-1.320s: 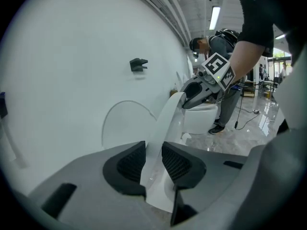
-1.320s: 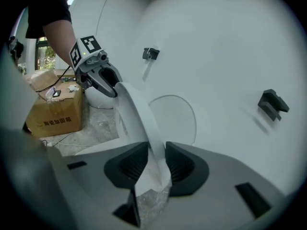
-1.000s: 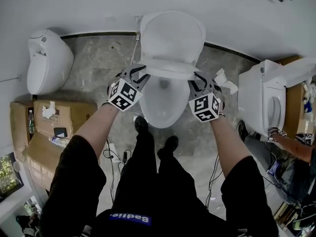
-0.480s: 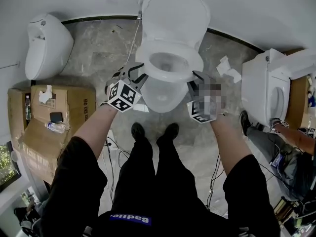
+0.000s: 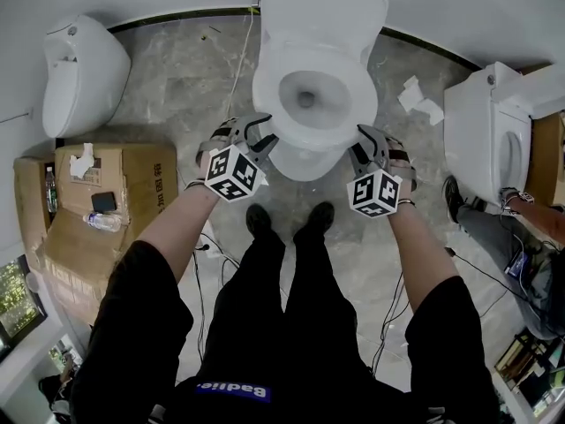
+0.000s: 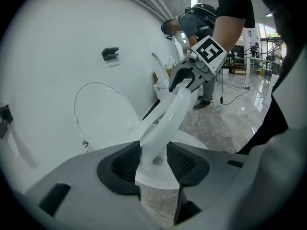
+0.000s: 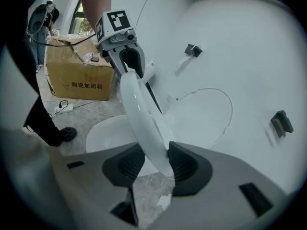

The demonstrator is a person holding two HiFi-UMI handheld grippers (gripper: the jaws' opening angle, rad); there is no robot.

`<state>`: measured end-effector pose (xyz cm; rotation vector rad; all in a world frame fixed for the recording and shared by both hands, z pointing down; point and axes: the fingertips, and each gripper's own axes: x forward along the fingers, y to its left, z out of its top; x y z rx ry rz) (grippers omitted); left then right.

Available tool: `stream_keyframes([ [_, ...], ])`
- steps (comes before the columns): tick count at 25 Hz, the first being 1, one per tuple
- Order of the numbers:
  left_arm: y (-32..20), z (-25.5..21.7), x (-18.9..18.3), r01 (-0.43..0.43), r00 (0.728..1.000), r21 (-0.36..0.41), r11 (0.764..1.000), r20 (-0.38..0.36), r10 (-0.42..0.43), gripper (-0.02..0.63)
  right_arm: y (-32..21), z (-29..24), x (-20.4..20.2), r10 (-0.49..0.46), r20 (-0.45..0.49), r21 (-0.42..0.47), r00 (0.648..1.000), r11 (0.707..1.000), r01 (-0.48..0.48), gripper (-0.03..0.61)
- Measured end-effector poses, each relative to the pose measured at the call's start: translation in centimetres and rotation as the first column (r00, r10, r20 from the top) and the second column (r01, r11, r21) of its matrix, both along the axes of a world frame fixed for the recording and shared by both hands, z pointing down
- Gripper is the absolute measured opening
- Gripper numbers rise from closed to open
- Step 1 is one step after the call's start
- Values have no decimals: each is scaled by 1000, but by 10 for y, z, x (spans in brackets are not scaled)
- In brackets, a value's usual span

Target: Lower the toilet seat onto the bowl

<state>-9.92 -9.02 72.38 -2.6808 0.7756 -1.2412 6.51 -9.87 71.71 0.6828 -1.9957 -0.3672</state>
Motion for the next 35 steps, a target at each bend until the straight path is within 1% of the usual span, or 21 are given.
stream_keyframes([
  [3, 14, 12, -2, -24, 1000, -10, 1000, 17, 24, 173, 13, 13, -2, 12, -14, 1, 1000, 1000, -12, 160],
  [6, 29, 28, -4, -38, 999, -32, 999, 34, 39, 179, 26, 30, -3, 1, -42, -12, 999, 1000, -2, 169],
  [13, 60, 73, -2, -90, 992, -74, 993, 79, 95, 192, 54, 82, -1, -59, -117, -57, 991, 997, 52, 195],
  [16, 76, 95, -3, -119, 985, -108, 987, 112, 131, 193, 68, 108, -1, -99, -170, -85, 981, 993, 85, 206],
  [20, 90, 122, -3, -141, 980, -154, 978, 119, 160, 193, 82, 139, -2, -149, -227, -105, 962, 986, 128, 217],
  [25, 101, 159, -6, -150, 970, -192, 970, 164, 182, 178, 95, 181, -3, -235, -301, -163, 924, 968, 192, 241],
  [28, 104, 179, -5, -161, 958, -218, 962, 199, 205, 158, 101, 200, -2, -276, -323, -191, 905, 956, 223, 244],
  [35, 110, 216, -6, -140, 952, -303, 943, 219, 212, 141, 109, 233, -1, -327, -310, -274, 893, 930, 245, 244],
])
